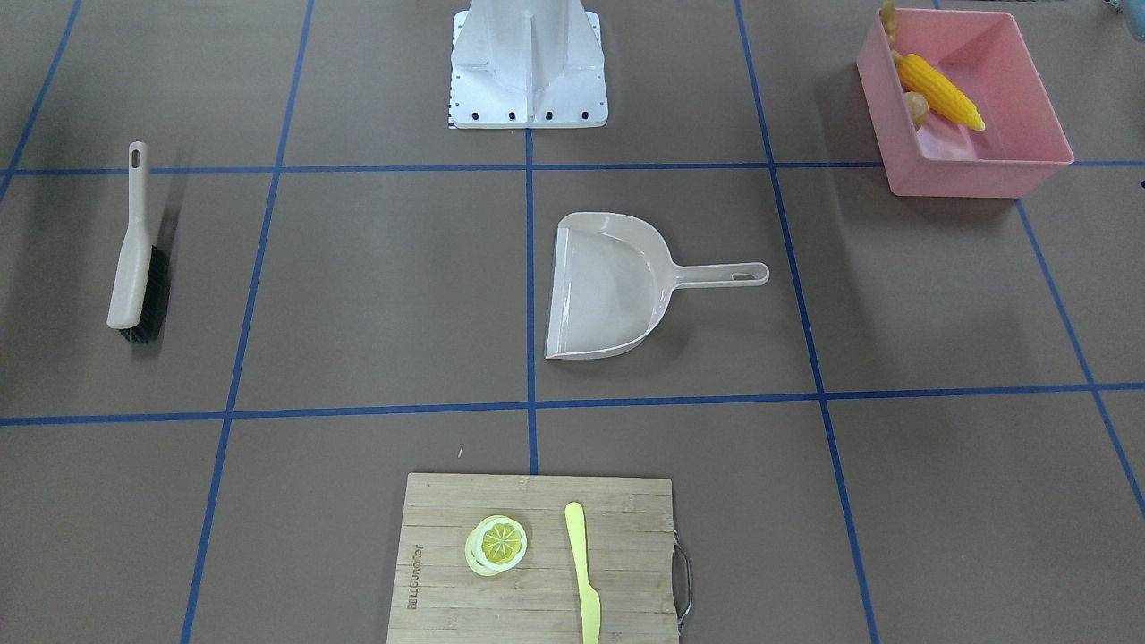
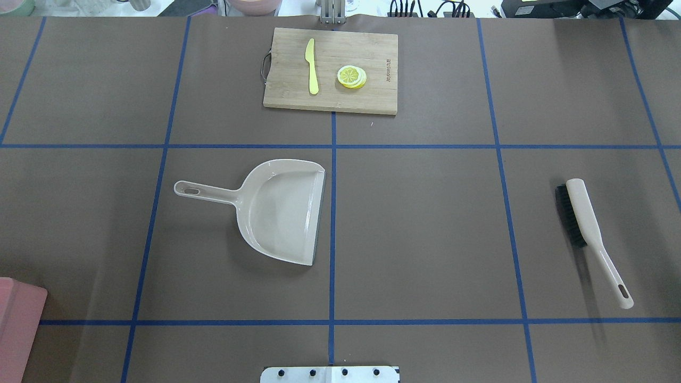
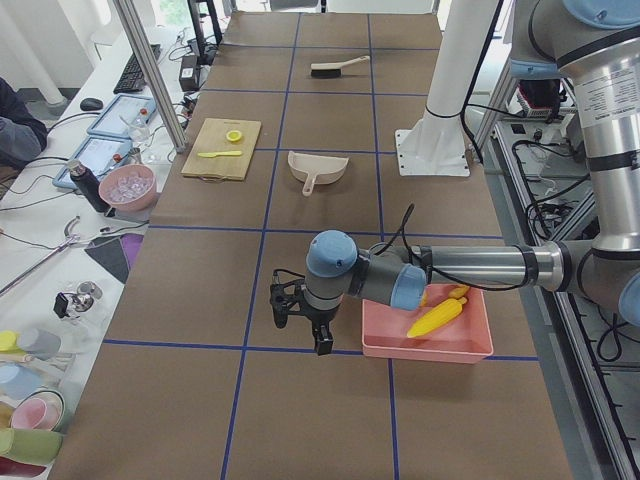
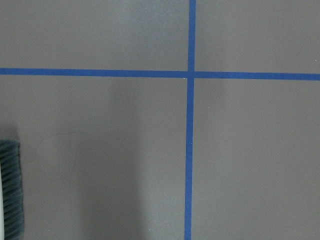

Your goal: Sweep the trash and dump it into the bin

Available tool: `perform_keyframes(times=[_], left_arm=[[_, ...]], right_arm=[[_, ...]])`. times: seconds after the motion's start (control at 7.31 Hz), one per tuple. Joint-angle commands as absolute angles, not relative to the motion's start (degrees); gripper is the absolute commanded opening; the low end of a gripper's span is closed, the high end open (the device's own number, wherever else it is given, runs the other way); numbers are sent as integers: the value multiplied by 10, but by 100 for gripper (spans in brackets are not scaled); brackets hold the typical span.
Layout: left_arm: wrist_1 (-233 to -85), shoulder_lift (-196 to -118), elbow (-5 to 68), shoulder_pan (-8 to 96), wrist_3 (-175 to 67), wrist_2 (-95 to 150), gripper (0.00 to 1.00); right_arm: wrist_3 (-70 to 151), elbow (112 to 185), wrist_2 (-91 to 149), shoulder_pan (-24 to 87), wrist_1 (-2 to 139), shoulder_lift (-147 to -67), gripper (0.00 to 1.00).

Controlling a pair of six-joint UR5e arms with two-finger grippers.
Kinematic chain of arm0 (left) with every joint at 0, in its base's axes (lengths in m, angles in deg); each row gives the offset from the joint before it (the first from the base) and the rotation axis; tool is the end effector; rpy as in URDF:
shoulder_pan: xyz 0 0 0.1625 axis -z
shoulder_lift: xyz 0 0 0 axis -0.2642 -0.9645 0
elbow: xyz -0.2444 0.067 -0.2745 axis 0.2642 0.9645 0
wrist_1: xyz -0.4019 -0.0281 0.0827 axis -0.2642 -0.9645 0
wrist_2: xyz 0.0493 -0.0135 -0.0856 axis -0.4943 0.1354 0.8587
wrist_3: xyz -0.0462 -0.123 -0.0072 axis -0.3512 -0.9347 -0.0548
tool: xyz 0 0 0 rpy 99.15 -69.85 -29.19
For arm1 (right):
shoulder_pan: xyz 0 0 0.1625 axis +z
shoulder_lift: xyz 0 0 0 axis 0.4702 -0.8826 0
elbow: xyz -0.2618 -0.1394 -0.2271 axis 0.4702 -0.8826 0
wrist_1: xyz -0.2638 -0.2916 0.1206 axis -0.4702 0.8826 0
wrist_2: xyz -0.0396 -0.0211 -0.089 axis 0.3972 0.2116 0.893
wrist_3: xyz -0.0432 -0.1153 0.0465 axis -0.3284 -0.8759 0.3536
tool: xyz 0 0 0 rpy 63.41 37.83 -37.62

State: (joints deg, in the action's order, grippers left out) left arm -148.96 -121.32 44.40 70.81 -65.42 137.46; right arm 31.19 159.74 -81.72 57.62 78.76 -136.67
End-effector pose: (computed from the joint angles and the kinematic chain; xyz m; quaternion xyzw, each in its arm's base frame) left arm -0.0188 -0.4087 0.6074 0.0187 0.3675 -0.1367 0.9197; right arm 0.0094 -0.4411 0.5788 0.0227 -0.3741 0.0015 0.9271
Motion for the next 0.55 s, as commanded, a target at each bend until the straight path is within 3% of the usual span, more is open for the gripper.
perform_keyframes(times=[0.0, 0.41], left_arm=[[-1492, -1226, 438, 708, -654, 1364, 99], [-1491, -1244, 426, 708, -654, 1368, 99]], right_arm=[[311, 1597, -817, 576, 788, -1368, 100], [311, 1597, -817, 576, 788, -1367, 100]])
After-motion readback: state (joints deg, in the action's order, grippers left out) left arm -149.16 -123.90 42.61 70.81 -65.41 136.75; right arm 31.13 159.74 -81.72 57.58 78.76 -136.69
